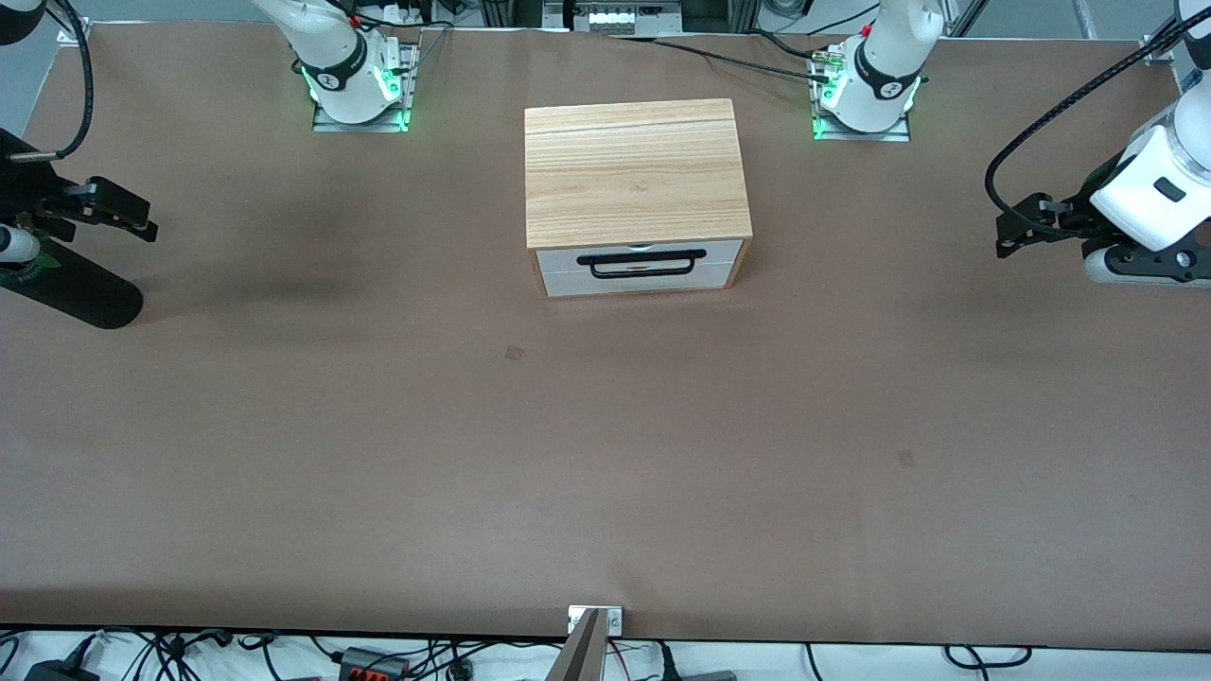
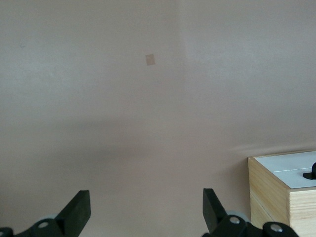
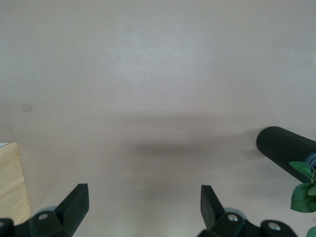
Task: Pull top drawer with both arms simultaneously
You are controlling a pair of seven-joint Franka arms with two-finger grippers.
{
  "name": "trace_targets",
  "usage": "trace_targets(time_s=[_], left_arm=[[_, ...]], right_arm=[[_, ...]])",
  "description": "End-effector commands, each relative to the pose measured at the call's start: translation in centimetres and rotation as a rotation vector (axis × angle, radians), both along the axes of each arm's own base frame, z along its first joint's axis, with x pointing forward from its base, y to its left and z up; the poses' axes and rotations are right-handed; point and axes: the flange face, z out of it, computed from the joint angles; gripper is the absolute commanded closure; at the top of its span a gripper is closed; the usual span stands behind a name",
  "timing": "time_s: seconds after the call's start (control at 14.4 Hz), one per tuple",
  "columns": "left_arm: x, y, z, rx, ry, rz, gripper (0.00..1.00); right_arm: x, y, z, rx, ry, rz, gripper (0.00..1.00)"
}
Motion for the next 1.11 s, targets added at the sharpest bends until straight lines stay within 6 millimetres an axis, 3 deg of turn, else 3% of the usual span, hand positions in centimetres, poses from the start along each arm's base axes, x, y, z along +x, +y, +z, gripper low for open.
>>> trace_targets(time_s=[0.0, 0.35, 0.76, 0.83, 1.04], left_arm=[[0.0, -0.3, 0.4, -0.016, 0.027, -0.005, 0.00], [-1.3, -0.3, -0.5, -0.023, 0.147, -0.015, 0.00], [-3.9, -2.9, -4.1, -0.032, 0.442, -0.066, 0.00], [-4.1, -3.7, -4.4, -0.109, 0.458, -0.075, 0.00], [-2.9, -6.1, -8.4, -0.339, 0.510, -0.069, 0.00]], right_arm=[[0.1, 0.3, 0.5, 0.011, -0.013, -0.003, 0.00], [0.9, 1.0, -0.6, 0.014, -0.013, 0.009, 0.00], [3.6, 6.8, -6.7, 0.161, 0.077, 0.045, 0.00], [3.9, 7.3, -7.2, 0.200, 0.076, 0.040, 0.00], [6.7, 9.6, -12.7, 0.463, 0.112, -0.036, 0.00]])
